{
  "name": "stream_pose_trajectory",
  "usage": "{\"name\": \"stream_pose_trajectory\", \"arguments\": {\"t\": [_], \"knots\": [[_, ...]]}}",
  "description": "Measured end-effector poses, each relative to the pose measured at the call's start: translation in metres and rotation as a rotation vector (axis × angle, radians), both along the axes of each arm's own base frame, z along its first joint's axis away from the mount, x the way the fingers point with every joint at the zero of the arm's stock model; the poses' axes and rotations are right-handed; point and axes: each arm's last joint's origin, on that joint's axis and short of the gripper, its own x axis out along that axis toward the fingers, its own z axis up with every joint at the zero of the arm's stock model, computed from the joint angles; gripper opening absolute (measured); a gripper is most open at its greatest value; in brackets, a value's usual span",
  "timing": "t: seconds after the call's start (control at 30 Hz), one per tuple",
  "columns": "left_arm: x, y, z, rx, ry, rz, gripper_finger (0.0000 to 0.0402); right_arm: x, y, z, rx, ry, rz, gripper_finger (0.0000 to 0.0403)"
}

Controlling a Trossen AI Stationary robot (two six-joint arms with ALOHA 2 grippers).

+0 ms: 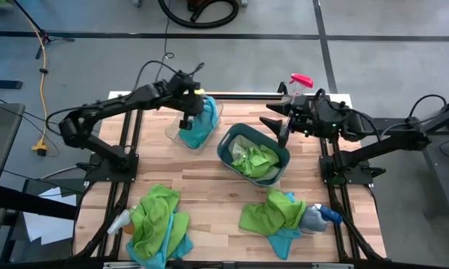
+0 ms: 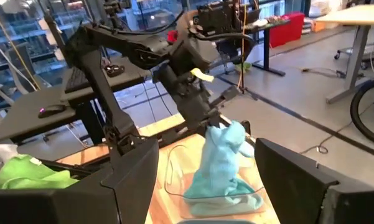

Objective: Sort microfiber towel by color & place in baskets
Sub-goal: Put the blue microfiber towel into the transparent bin

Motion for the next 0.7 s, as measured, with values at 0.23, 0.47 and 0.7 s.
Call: {"name": "stream_pose_trajectory", "arguments": {"t": [0.23,0.47,0.7], "knots": [[0.005,0.013,-0.038,0.155,0.333,0.135,0.0001,0.022,0.001,-0.015,0.011,0.064,-0.003,0.0264],[0.023,0.006,-0.057,0.120,0.353,0.133,0.0001,0.031,0.002,-0.021,0.010,0.086,-0.004,0.0264],[0.044,-0.024,-0.074,-0.052,0.319,-0.042,0.0001,0.030,0.002,-0.021,0.008,0.086,-0.003,0.0264]]}}
